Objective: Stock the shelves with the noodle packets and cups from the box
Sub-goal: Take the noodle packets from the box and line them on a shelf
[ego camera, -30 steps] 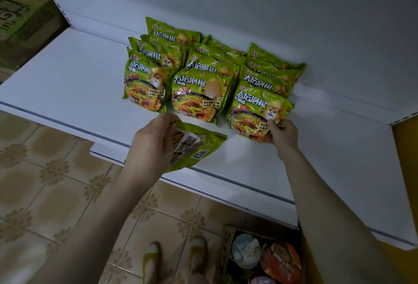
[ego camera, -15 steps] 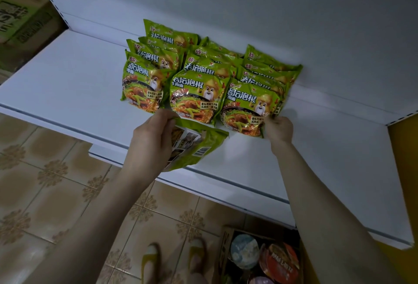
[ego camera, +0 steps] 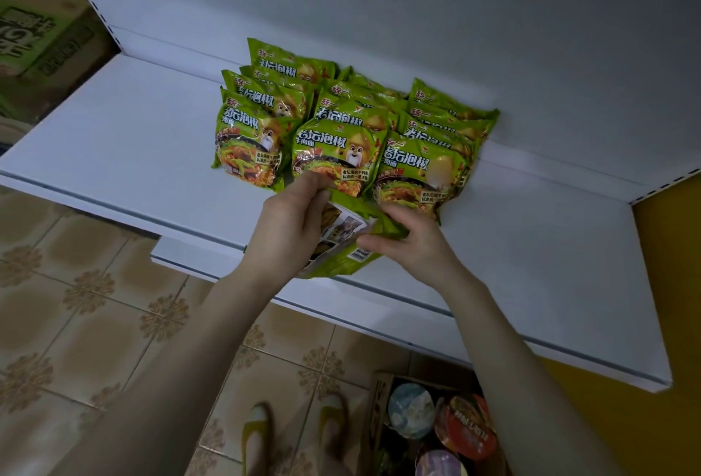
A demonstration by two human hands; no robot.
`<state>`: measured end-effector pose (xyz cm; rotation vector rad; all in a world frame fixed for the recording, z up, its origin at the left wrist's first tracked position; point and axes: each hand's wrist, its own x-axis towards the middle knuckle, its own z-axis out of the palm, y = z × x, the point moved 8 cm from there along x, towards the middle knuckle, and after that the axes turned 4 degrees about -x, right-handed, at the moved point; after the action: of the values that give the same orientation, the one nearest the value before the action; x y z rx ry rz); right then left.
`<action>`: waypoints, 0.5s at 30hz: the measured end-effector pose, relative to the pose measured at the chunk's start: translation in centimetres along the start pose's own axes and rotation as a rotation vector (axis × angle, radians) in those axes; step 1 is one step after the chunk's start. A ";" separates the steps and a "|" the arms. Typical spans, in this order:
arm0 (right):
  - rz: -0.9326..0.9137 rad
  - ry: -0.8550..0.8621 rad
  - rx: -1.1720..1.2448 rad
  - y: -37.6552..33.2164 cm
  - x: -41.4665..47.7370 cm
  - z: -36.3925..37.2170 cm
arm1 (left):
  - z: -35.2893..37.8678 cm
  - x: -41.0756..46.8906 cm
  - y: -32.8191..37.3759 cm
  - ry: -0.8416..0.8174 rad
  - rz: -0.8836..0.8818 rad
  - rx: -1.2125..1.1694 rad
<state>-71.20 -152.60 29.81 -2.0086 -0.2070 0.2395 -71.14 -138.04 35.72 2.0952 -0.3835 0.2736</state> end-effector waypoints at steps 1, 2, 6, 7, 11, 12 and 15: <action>-0.015 0.023 0.022 -0.2 -0.1 0.0 | -0.2 -0.2 0.0 0.004 0.002 -0.021; -0.018 0.049 0.047 -0.3 -0.2 -0.1 | -0.5 -0.4 -0.1 0.017 -0.009 -0.054; 0.067 0.157 0.190 0.2 -0.6 -0.8 | -3.0 -1.8 -2.9 0.148 -0.245 -0.254; 0.085 0.160 0.215 0.2 -0.5 -0.8 | -3.4 -2.2 -3.6 0.125 -0.287 -0.266; 0.118 0.115 0.245 -0.4 0.3 0.5 | -3.3 -2.7 -4.6 -0.145 -0.273 0.033; 0.125 0.115 0.251 -0.6 0.4 0.9 | -3.5 -2.5 -4.7 -0.159 -0.245 0.132; 0.139 0.156 0.211 -1.0 0.7 1.8 | -4.8 -1.8 -5.2 -0.154 -0.239 0.262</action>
<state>-71.05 -150.40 29.92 -1.8235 0.0550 0.1831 -71.11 -131.10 33.53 2.4024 -0.1919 0.0205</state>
